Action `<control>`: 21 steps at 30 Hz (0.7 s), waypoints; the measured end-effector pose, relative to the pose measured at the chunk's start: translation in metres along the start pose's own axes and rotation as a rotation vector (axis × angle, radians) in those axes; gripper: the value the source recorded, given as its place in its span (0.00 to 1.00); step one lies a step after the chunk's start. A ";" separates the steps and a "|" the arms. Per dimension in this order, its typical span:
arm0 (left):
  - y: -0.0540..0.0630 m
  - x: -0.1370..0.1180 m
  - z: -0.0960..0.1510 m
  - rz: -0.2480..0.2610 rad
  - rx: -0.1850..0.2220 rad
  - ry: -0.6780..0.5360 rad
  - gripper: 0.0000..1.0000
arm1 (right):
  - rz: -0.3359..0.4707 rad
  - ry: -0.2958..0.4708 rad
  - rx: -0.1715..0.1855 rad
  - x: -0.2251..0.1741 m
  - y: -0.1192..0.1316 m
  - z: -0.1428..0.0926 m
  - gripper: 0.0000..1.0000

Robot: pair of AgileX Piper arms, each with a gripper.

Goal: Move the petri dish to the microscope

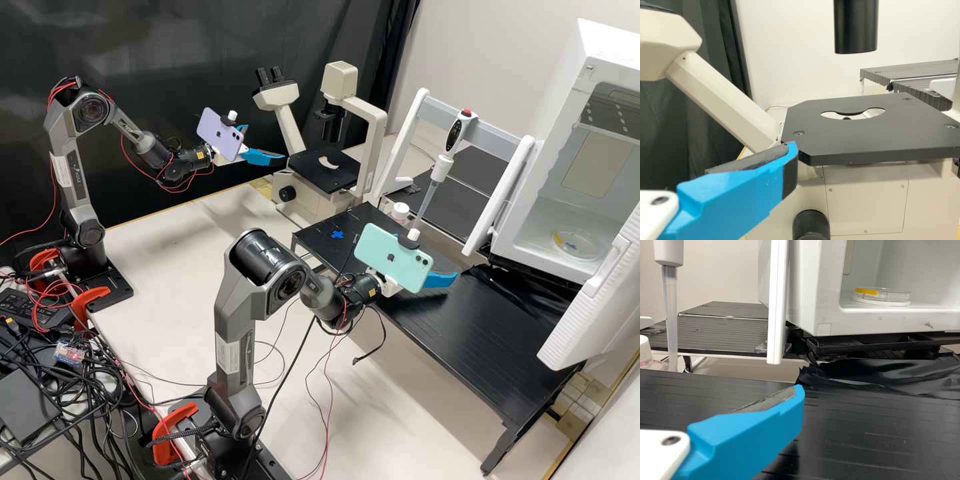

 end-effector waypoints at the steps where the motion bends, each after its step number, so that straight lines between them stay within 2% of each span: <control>1: 0.000 0.000 0.000 0.000 0.000 0.000 1.00 | 0.000 0.000 0.000 0.000 0.000 0.000 1.00; 14: 0.000 0.000 0.000 0.000 0.000 0.000 1.00 | 0.014 -0.014 -0.005 0.000 0.005 0.005 1.00; 21: 0.000 0.000 0.000 0.000 0.000 0.000 1.00 | 0.061 -0.051 0.044 0.000 0.025 0.024 1.00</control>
